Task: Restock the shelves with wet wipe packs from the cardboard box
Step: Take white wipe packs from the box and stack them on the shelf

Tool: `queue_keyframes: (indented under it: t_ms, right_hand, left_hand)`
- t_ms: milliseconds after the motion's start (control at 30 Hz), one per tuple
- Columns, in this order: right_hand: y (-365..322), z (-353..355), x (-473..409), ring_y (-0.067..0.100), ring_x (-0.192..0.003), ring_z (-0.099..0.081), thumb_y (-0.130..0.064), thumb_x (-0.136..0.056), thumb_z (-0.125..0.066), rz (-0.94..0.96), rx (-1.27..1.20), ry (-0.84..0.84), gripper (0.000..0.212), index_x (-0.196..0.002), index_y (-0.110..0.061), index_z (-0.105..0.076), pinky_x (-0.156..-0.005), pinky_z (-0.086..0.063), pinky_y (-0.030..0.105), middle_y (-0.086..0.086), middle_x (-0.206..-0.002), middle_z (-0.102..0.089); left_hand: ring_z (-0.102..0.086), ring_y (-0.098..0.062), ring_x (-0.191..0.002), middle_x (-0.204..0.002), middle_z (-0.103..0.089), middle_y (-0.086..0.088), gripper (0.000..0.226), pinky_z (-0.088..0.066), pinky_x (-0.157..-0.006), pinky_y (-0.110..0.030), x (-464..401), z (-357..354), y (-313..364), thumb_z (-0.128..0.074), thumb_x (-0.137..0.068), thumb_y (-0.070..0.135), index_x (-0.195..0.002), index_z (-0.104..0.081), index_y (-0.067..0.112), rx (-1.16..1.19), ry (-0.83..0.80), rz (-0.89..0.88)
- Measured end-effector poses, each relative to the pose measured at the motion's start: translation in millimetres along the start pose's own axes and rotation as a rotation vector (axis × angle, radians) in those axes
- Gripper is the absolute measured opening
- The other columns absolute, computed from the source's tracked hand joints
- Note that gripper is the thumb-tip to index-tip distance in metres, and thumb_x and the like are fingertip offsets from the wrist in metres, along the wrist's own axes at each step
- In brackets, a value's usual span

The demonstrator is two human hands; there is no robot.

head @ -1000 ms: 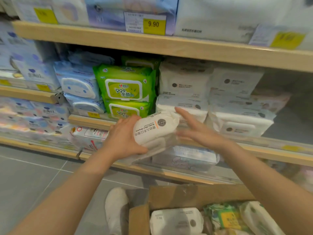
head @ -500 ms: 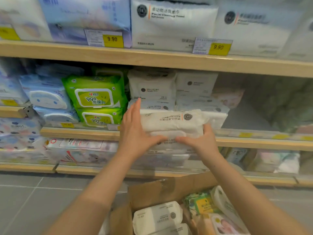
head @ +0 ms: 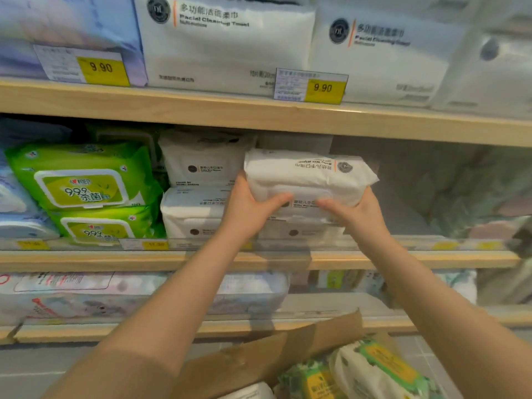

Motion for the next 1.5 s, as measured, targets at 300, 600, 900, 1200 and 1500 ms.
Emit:
queue_keyframes:
  t_ms: [300, 600, 900, 1200, 1500]
  right_hand:
    - [39, 12, -38, 0.013, -0.104, -0.056, -0.038, -0.076, -0.075, -0.134, 0.170, 0.133, 0.060, -0.120, -0.004, -0.053, -0.078, -0.045, 0.010, 0.000, -0.106, -0.059]
    - [-6, -40, -9, 0.045, -0.136, -0.024, -0.044, -0.062, -0.082, 0.546, 1.176, 0.241, 0.099, -0.143, -0.033, -0.027, -0.088, -0.041, 0.067, 0.010, -0.148, -0.034]
    - [12, -61, -80, 0.040, -0.139, -0.013, -0.025, -0.063, -0.080, 0.371, 1.140, 0.207, 0.087, -0.134, -0.036, -0.031, -0.092, -0.040, 0.063, 0.011, -0.143, -0.030]
    - [20, -65, -100, 0.037, -0.142, 0.001, -0.023, -0.074, -0.073, 0.295, 1.121, 0.181, 0.084, -0.139, -0.039, -0.022, -0.103, -0.033, 0.062, 0.008, -0.151, -0.015]
    - [85, 3, -40, 0.035, -0.124, -0.043, -0.054, -0.077, -0.066, -0.268, 0.519, 0.233, 0.090, -0.147, -0.018, -0.022, -0.098, -0.041, 0.042, 0.014, -0.142, -0.036]
  left_hand:
    - [-0.060, -0.026, -0.092, -0.101, -0.065, -0.007, 0.042, -0.048, -0.074, -0.032, -37, -32, -19, -0.066, -0.082, 0.045, -0.108, -0.050, 0.016, -0.226, 0.001, -0.033]
    - [-0.015, -0.025, -0.144, -0.156, -0.022, 0.002, 0.076, -0.005, -0.111, -0.062, -23, 7, -77, -0.010, -0.080, 0.075, -0.145, -0.027, 0.038, -1.150, -0.027, -0.176]
    - [-0.022, -0.026, -0.141, -0.153, -0.031, 0.005, 0.077, -0.006, -0.110, -0.060, -28, 6, -84, -0.009, -0.079, 0.080, -0.140, -0.034, 0.041, -1.142, 0.074, -0.218]
    - [-0.031, -0.026, -0.137, -0.146, -0.042, 0.005, 0.075, -0.013, -0.109, -0.059, -26, 4, -79, -0.016, -0.079, 0.081, -0.135, -0.045, 0.040, -1.122, 0.148, -0.235]
    - [-0.024, -0.025, -0.141, -0.151, -0.033, 0.006, 0.076, -0.006, -0.110, -0.057, -23, 6, -76, -0.015, -0.078, 0.083, -0.138, -0.038, 0.042, -1.111, 0.100, -0.205]
Point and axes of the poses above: each hand's wrist, its own x-axis away from the middle knuckle, its own z-axis out of the back of the hand, y = z × x, the point moved 7 cm from there along -x, towards the middle knuckle
